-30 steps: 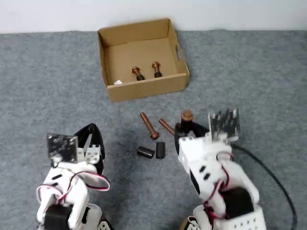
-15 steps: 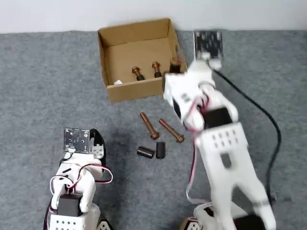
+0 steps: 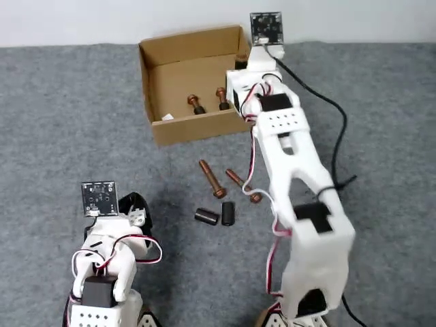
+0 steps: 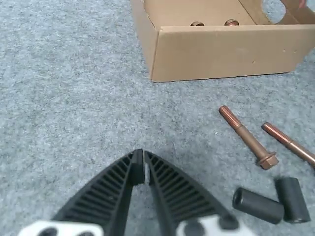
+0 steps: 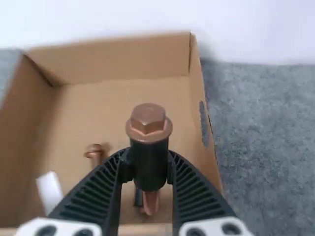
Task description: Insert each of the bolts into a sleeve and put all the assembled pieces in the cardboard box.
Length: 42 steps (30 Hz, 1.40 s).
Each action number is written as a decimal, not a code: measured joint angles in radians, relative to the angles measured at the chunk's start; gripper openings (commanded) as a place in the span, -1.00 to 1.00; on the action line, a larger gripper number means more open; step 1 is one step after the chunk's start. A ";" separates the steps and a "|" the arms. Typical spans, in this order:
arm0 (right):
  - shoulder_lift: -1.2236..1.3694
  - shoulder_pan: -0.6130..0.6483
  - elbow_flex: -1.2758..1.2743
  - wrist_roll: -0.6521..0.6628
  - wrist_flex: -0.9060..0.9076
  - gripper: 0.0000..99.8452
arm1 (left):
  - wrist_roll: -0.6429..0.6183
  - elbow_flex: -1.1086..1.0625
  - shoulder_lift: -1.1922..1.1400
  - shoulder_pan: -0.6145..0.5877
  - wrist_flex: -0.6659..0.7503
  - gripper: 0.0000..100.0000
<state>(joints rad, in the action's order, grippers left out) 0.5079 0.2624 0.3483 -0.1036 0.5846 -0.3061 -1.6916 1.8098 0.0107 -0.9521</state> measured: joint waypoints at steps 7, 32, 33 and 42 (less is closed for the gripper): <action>0.302 0.000 0.219 0.104 0.003 -0.98 | 0.000 0.000 0.000 0.000 0.000 -0.99; 0.416 -0.023 1.003 0.130 0.862 -0.98 | -0.009 0.000 0.000 -0.089 0.032 -0.99; 0.416 -0.023 1.049 0.130 0.931 -0.98 | -0.009 0.000 0.000 -0.101 0.037 -0.99; 0.379 -0.003 1.146 0.132 1.169 -0.98 | -0.009 0.000 0.000 -0.120 0.041 -0.99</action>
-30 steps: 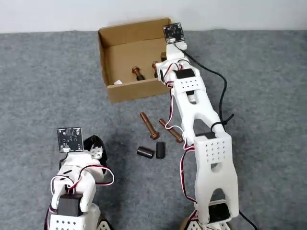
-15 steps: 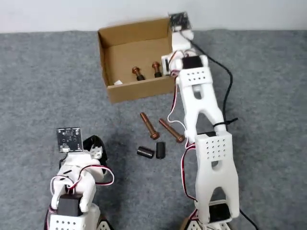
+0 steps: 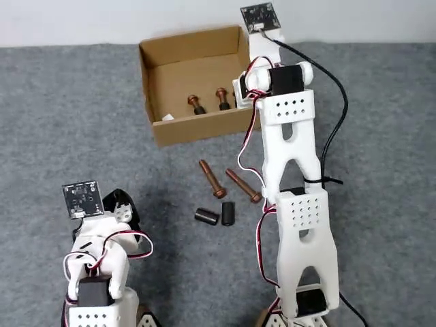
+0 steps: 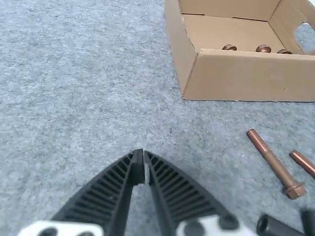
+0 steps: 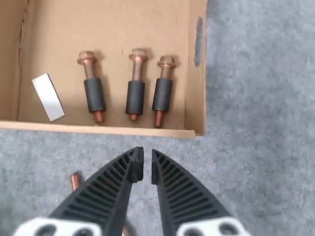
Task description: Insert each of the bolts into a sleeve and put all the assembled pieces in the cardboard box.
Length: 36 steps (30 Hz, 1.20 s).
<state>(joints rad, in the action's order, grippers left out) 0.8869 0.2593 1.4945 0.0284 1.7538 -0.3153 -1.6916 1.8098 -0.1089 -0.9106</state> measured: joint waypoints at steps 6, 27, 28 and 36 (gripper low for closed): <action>-0.198 0.069 -0.318 0.000 0.000 -0.98 | 0.000 0.000 0.000 0.000 0.000 -0.99; -0.405 0.275 -1.212 -0.270 0.000 -0.70 | 0.000 0.000 0.000 0.000 0.000 -0.99; -0.405 0.290 -1.217 -0.282 0.000 -0.71 | 0.000 0.000 0.000 0.000 0.000 -0.99; -0.371 0.316 -1.218 -0.310 -0.003 -0.73 | 0.000 0.000 0.000 0.000 0.000 -0.99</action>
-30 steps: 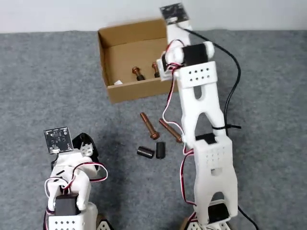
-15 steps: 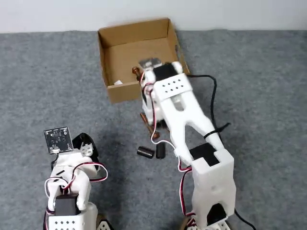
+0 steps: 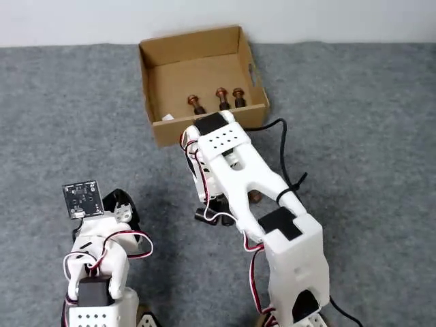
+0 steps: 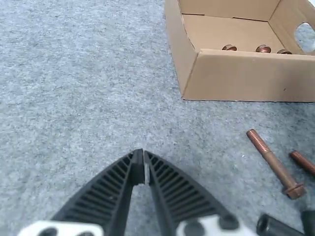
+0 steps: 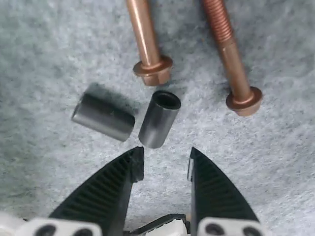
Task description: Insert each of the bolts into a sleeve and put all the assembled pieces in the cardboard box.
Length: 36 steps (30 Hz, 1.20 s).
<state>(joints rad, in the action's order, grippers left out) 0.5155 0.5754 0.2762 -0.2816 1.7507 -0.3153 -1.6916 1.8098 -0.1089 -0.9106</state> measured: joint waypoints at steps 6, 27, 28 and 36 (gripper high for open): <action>0.084 0.000 0.000 -0.032 -0.044 -0.73 | 0.000 0.000 0.000 0.000 0.000 -0.99; -0.005 -0.002 0.009 -0.037 -0.006 -0.98 | 0.000 0.000 0.000 0.000 0.000 -0.99; -0.049 -0.003 0.009 -0.037 -0.002 -0.98 | -0.003 0.000 0.000 0.008 0.000 -0.99; -0.473 -0.075 -0.083 -0.037 0.000 -0.98 | 0.000 0.000 0.000 0.061 -0.002 -0.99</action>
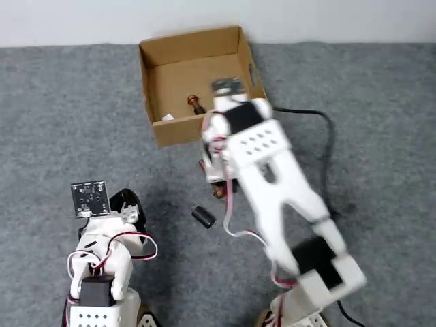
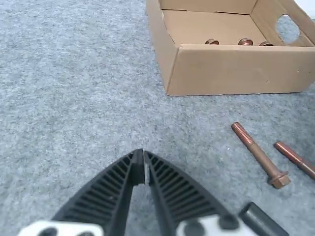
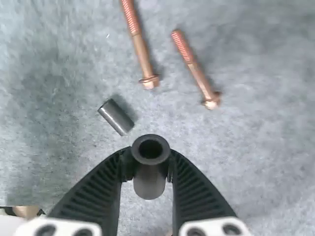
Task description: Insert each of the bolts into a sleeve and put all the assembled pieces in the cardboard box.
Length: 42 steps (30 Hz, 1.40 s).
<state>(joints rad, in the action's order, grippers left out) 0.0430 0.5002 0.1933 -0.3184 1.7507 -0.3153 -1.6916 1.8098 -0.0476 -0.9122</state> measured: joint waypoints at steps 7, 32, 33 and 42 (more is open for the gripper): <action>-0.390 -0.137 -0.253 0.000 -0.003 -0.98 | 0.000 0.000 0.000 0.003 0.000 -0.99; -1.432 -0.477 -1.269 0.000 -0.299 -0.98 | -0.006 0.011 -0.252 0.003 0.164 -0.99; -1.462 -0.500 -1.286 0.000 -0.299 -0.98 | -0.006 0.032 -0.253 0.006 0.150 -0.99; -1.679 -0.539 -1.367 0.052 -0.299 -0.98 | 0.005 0.253 -0.255 0.196 -0.038 -0.99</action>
<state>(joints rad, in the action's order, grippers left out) -1.6356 -0.0384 -1.1738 -0.2662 1.4515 -0.3107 -1.4385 1.5551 0.1488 -0.9505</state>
